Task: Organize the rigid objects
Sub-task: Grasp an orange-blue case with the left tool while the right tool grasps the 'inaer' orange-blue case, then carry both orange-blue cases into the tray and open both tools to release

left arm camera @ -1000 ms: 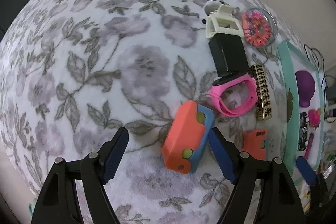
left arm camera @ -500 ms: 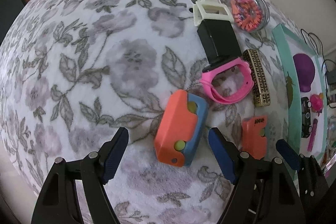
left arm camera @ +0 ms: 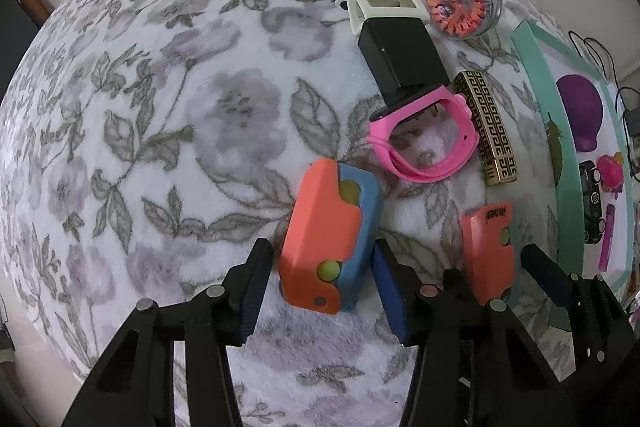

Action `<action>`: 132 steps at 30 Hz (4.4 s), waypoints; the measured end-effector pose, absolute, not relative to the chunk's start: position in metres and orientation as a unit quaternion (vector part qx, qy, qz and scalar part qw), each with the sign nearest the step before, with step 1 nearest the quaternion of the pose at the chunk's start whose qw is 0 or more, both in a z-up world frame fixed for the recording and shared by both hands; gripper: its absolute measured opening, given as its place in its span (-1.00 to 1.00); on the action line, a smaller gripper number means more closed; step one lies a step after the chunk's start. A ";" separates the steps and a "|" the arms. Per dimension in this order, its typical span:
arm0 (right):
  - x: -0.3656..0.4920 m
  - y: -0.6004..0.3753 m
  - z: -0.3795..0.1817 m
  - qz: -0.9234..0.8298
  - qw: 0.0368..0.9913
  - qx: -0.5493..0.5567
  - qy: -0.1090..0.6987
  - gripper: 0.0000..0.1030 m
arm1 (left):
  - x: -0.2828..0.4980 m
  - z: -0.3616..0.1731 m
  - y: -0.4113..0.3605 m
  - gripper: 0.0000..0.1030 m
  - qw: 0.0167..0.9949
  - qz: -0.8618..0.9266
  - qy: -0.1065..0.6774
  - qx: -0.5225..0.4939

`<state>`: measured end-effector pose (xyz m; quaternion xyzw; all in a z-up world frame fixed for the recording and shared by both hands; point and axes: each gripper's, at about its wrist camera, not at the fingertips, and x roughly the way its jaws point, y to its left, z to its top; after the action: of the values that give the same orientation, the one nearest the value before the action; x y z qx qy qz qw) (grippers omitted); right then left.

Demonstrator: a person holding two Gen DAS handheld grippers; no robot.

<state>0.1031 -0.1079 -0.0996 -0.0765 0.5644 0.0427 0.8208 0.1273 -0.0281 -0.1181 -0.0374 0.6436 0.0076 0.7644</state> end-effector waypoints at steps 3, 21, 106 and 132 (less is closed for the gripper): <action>0.103 -0.108 -0.099 0.052 0.821 -0.076 0.564 0.12 | 0.126 -0.117 -0.029 -0.04 0.765 0.008 0.643 -0.037; 0.099 -0.109 -0.093 0.056 0.818 -0.083 0.566 -0.13 | 0.124 -0.107 -0.006 -0.08 0.768 0.011 0.636 -0.071; 0.063 -0.379 -0.045 -0.196 0.850 0.135 0.469 -0.12 | 0.079 -0.038 -0.245 -0.10 0.841 -0.230 0.473 0.130; 0.066 -0.374 -0.070 -0.193 0.826 0.122 0.516 0.01 | 0.074 -0.049 -0.257 0.05 0.832 -0.225 0.476 0.177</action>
<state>0.0665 -0.3744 -0.0704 0.1217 0.5158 -0.1933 0.8257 0.0735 -0.2567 -0.0493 0.1765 0.4757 -0.2247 0.8319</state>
